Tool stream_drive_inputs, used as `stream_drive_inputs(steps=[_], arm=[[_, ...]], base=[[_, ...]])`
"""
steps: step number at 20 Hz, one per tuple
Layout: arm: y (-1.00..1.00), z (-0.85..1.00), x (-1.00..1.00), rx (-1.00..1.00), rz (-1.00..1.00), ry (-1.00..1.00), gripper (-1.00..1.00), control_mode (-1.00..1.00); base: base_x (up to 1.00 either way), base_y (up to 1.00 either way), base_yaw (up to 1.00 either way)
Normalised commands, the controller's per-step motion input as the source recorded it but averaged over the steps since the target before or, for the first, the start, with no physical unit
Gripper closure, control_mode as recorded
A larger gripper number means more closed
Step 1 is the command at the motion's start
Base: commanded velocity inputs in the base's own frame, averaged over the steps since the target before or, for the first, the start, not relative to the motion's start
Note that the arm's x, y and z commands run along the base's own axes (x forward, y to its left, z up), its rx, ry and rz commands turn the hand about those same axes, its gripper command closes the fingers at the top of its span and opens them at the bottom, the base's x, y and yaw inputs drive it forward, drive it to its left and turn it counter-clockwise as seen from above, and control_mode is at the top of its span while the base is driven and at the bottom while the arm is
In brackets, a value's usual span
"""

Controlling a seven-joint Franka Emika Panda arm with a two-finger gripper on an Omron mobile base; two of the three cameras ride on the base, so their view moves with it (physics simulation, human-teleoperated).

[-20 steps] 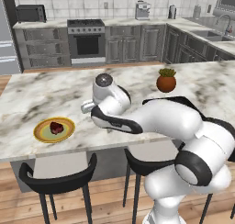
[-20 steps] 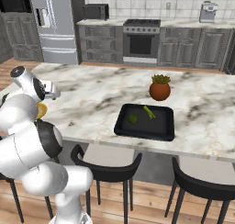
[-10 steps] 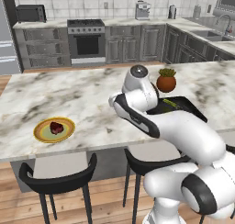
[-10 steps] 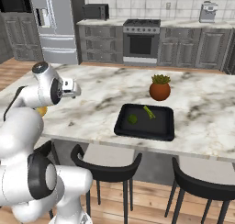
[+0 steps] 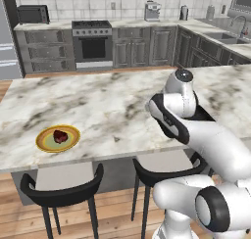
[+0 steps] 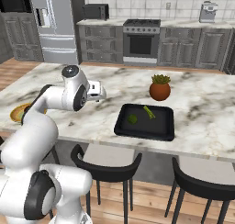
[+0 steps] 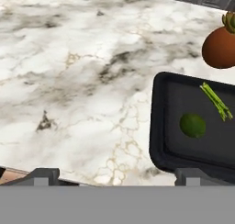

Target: Create a steak meal by picking up the steak and asparagus from the tray and placing them on the plate. Leave the lime on the tray.

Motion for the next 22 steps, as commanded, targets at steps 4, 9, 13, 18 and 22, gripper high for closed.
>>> stream_drive_inputs(steps=[4,9,13,18,22], arm=[[-0.99,-0.05,0.0,0.0,0.0,0.02,-1.0,-1.0],[-1.0,-0.18,0.0,0.0,-0.01,0.0,-1.0,-1.0],[-0.98,-0.2,0.08,0.0,-0.02,0.03,-1.0,-1.0],[-0.61,-0.12,0.26,0.0,-0.01,0.01,-1.0,-1.0],[-0.18,0.0,0.46,0.0,0.0,0.04,-1.0,-1.0]], base=[[0.0,0.0,0.0],[0.0,0.0,0.0],[0.0,0.0,0.0],[0.0,0.0,0.0],[0.0,0.0,0.0]])
